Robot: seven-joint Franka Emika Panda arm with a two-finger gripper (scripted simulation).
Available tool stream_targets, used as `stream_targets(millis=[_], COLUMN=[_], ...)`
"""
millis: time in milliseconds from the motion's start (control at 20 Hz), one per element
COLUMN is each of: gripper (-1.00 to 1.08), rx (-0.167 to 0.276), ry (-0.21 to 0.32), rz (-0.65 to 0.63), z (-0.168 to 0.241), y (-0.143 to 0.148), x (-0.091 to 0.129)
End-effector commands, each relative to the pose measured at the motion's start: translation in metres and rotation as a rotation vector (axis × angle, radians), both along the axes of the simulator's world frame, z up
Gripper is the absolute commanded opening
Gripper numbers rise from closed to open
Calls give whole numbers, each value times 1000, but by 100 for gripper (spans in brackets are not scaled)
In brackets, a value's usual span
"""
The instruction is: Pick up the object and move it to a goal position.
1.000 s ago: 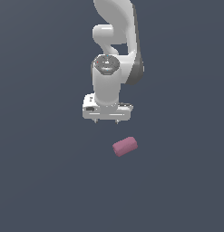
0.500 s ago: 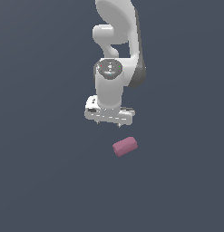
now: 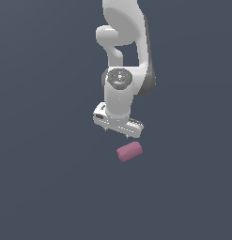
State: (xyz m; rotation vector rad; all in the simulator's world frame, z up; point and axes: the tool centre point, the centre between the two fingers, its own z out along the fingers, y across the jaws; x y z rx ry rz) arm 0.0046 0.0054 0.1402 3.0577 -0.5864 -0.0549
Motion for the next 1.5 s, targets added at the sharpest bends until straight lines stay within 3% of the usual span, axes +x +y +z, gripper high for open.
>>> stream_targets(millis=[0,1000,1450], gripper=[100,100,100], rx=[0,3,4], ry=[-4,-35,-43], rz=[-64,-560,-702], z=[-4,-36,-46], y=[5,48,61], x=[4,33,40])
